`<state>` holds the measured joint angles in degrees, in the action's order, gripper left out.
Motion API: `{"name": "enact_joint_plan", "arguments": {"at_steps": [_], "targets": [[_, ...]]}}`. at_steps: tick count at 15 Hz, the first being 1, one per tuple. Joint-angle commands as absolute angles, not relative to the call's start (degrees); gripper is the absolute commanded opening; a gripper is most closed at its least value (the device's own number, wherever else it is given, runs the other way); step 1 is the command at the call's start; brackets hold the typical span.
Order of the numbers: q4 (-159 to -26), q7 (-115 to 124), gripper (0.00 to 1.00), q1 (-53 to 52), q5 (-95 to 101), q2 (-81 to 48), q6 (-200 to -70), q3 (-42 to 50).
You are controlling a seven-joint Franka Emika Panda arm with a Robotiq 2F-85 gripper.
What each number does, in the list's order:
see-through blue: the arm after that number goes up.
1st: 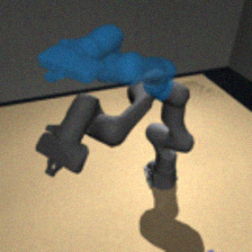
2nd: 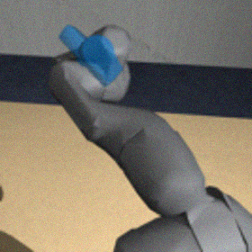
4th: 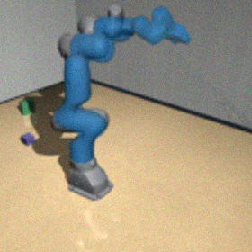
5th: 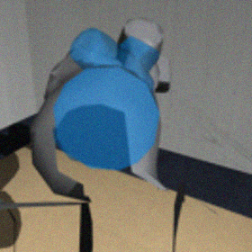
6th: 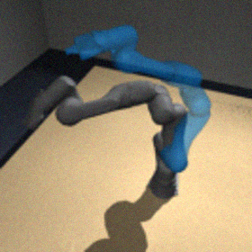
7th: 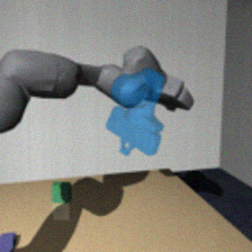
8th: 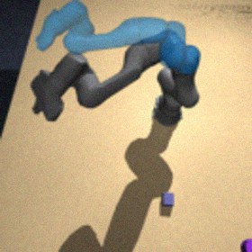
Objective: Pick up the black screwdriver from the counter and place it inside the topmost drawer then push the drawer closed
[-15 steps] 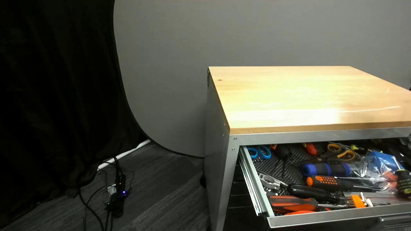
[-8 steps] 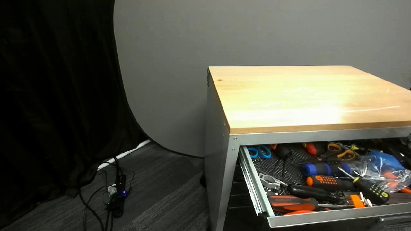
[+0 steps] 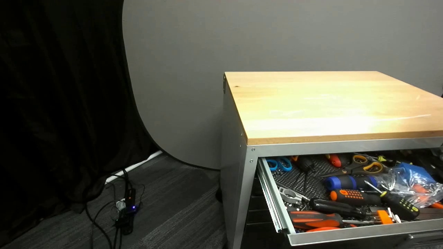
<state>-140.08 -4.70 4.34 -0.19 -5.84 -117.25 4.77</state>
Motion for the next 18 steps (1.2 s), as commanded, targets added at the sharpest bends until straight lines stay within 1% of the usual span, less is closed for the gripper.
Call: {"name": "enact_joint_plan", "arguments": {"at_steps": [1, 2, 5, 8, 9, 14, 18], "targets": [[-141.95, -0.46, 0.58, 4.09, -2.30, -7.27, -125.70, 4.28], [-142.27, 0.71, 0.49, 3.94, -3.16, -8.05, -129.01, 4.05], [-143.09, 6.13, 0.27, 2.96, -3.36, -10.48, -139.83, 3.54], [-144.22, 11.30, 0.02, 1.56, -3.89, -11.22, -147.65, 2.80], [-144.53, 13.53, 0.00, 0.91, -3.24, -11.38, -150.45, 2.75], [-144.43, 22.80, 0.00, -2.72, -0.82, -13.33, -165.01, 3.61], [-142.92, 27.37, 0.00, -8.54, 2.77, -17.68, -176.13, 7.17]]}}
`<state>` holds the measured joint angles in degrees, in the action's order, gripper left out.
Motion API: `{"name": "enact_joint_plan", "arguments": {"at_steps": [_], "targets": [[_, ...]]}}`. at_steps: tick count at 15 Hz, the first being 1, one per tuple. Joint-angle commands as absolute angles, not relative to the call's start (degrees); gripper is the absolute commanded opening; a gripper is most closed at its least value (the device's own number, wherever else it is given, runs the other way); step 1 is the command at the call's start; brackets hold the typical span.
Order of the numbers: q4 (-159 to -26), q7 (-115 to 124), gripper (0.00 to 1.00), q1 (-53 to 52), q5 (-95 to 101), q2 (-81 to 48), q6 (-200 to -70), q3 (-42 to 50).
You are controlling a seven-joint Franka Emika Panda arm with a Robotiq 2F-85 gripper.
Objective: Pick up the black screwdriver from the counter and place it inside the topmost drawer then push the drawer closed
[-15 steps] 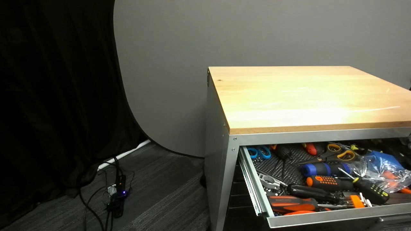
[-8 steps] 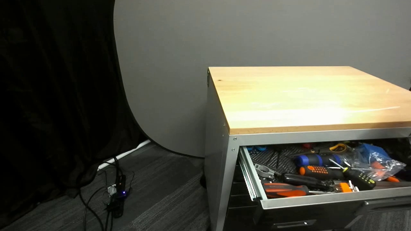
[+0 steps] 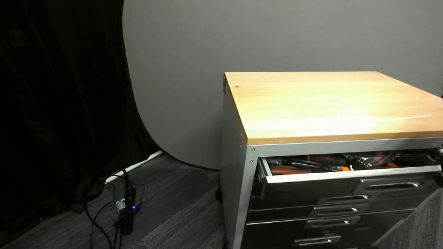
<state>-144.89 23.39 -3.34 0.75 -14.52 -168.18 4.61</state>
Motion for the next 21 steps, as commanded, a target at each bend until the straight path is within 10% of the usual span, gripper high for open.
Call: {"name": "enact_joint_plan", "arguments": {"at_steps": [1, 12, 13, 21], "targets": [[-142.43, 27.78, 0.00, -10.51, 2.79, -18.79, -178.15, 8.38], [-141.12, 16.41, 0.00, -17.81, -9.73, -24.70, -196.39, 8.30], [-141.28, 14.61, 0.26, -18.84, -10.43, -23.86, -194.12, 9.31], [-144.54, 4.94, 0.81, -13.61, 1.39, -2.86, -158.48, 5.00]]}}
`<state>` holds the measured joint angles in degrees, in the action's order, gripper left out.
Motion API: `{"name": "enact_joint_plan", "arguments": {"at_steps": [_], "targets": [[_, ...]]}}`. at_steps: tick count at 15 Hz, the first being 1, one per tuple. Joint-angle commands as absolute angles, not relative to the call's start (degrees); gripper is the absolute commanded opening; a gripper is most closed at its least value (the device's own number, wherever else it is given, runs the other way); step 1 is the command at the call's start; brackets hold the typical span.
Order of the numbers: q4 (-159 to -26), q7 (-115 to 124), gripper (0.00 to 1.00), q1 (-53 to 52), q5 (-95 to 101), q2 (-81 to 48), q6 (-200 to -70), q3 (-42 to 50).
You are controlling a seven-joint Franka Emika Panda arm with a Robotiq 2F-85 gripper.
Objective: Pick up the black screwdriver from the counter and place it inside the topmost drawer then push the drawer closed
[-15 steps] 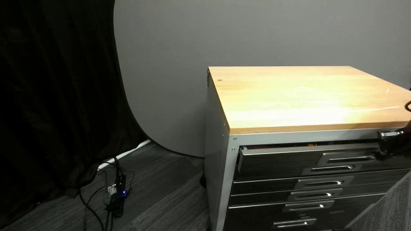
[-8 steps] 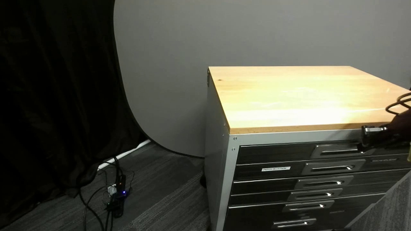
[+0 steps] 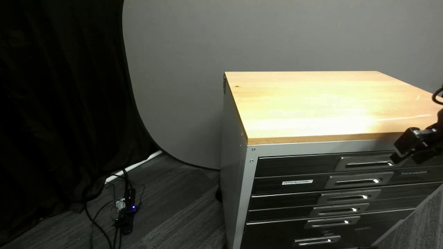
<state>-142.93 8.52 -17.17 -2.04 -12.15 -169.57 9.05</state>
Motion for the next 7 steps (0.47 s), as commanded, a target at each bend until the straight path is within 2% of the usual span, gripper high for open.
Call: {"name": "enact_joint_plan", "arguments": {"at_steps": [1, 3, 5, 6, 7], "targets": [[-143.52, 2.94, 0.88, -12.29, 0.50, -1.72, -153.69, 2.74], [-141.75, -0.96, 0.99, -10.99, -1.75, 1.10, -143.96, -0.27], [-139.26, -2.50, 1.00, -10.43, -2.35, 2.22, -134.17, -2.12], [-140.98, 0.44, 0.99, -9.73, -0.97, 0.58, -140.71, -2.25], [-140.30, -0.10, 1.00, -9.74, -1.20, 1.37, -137.43, -2.80]]}}
